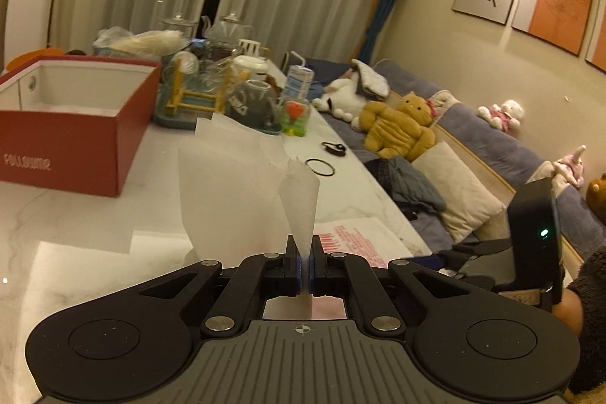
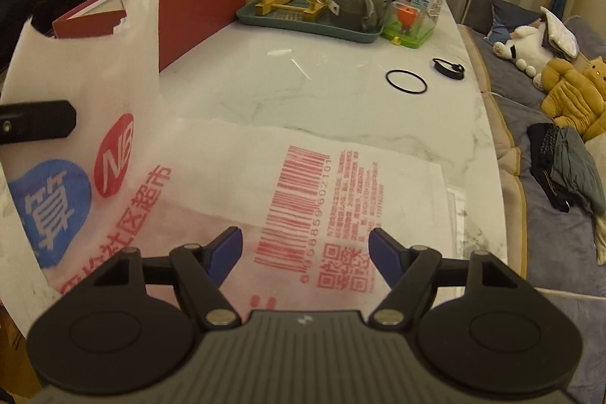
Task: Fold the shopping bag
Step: 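Lift the bag end with the left gripper and fold it over the bag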
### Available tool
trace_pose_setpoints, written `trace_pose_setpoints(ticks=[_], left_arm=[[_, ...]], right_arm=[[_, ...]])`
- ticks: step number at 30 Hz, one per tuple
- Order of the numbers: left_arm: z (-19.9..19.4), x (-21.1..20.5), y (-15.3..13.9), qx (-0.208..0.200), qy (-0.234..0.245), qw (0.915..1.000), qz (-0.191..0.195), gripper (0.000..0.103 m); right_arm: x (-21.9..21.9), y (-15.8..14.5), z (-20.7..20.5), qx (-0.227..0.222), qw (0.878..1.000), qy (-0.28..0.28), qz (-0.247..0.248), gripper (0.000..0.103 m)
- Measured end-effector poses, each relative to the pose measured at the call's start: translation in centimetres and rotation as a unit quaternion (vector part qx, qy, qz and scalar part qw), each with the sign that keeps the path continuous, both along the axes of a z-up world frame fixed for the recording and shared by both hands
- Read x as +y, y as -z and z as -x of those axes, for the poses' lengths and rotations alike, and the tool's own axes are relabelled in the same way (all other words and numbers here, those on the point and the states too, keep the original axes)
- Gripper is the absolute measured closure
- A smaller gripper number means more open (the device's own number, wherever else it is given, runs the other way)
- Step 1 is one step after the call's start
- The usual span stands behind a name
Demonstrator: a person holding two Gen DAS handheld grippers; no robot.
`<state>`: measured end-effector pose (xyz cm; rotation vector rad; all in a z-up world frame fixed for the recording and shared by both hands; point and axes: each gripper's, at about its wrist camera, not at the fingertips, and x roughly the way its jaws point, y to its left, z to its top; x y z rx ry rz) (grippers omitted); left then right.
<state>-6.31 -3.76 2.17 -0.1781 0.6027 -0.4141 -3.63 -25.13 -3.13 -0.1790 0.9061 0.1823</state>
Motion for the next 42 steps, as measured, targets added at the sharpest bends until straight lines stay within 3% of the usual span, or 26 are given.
trace_pose_setpoints(ticks=[3, 8, 14, 18, 22, 28, 34, 42], left_arm=[[0.3, -0.4, -0.9, -0.009, 0.009, 0.9998, 0.013, 0.099], [1.4, -0.8, -2.3, -0.034, 0.016, 0.9986, 0.037, 0.099], [2.3, 0.1, -2.6, -0.040, 0.010, 0.9979, 0.050, 0.099], [2.8, 1.3, -2.5, -0.042, 0.010, 0.9973, 0.060, 0.099], [2.6, 2.8, -2.2, -0.040, 0.005, 0.9971, 0.065, 0.099], [1.6, 4.7, -1.6, -0.029, 0.016, 0.9970, 0.070, 0.099], [0.8, 5.1, -1.2, -0.022, 0.027, 0.9975, 0.061, 0.099], [0.3, 4.2, -1.0, -0.018, 0.042, 0.9972, 0.059, 0.099]], right_arm=[[-0.4, 1.3, 0.0, 0.042, 0.999, -0.005, 0.009, 0.026], [-0.6, 2.1, 0.8, 0.035, 0.999, -0.005, -0.003, 0.019], [3.0, 2.4, 2.0, 0.023, 0.992, -0.120, 0.010, 0.019], [5.6, 2.7, 1.6, 0.020, 0.988, -0.154, 0.002, 0.019], [9.1, 3.0, 1.3, -0.002, 0.978, -0.207, 0.014, 0.019], [13.2, 3.5, 1.9, -0.067, 0.953, -0.289, 0.059, 0.016], [10.9, 2.5, 2.1, -0.072, 0.962, -0.264, 0.015, 0.015], [5.4, 0.6, 4.6, -0.066, 0.979, -0.191, 0.018, 0.015]])
